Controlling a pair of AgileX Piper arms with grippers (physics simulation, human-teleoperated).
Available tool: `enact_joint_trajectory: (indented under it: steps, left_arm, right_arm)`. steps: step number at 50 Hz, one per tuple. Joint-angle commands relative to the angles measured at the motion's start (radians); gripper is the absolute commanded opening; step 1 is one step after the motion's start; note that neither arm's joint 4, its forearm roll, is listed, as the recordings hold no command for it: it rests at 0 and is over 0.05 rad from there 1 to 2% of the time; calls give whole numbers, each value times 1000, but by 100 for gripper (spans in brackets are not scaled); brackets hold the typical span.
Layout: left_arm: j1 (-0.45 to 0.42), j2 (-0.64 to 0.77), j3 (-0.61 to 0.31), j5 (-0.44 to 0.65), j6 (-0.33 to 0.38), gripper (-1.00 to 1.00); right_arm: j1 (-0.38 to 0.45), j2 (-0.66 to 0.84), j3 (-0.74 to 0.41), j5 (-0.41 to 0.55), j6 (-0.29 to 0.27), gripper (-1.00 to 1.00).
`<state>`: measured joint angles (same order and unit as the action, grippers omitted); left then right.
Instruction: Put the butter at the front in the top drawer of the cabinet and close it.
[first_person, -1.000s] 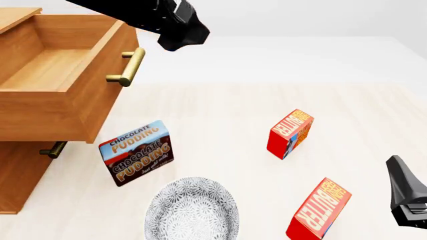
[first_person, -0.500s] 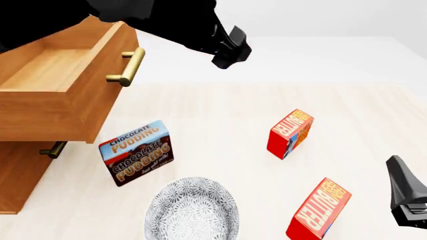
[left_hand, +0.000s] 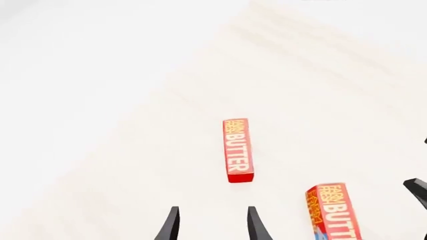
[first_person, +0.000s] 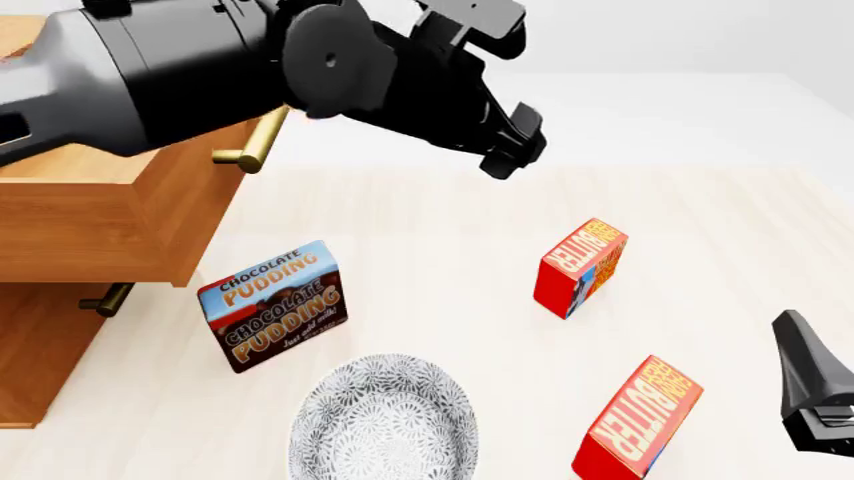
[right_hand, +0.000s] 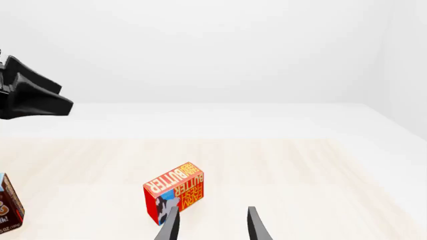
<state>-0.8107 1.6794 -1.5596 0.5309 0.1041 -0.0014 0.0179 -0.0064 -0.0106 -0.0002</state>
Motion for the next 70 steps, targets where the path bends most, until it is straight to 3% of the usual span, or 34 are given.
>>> enact_joint_trajectory:
  steps: [1,14,70]
  left_arm:
    - [-29,50,40,-79,-62,100]
    - [-37,93,40,-119,-91,100]
    - [-67,430,-118,-236,-233,100]
  right_arm:
    - [0,-4,1,2,0,100]
    - [0,-4,1,3,0,100]
    - [0,-4,1,3,0,100]
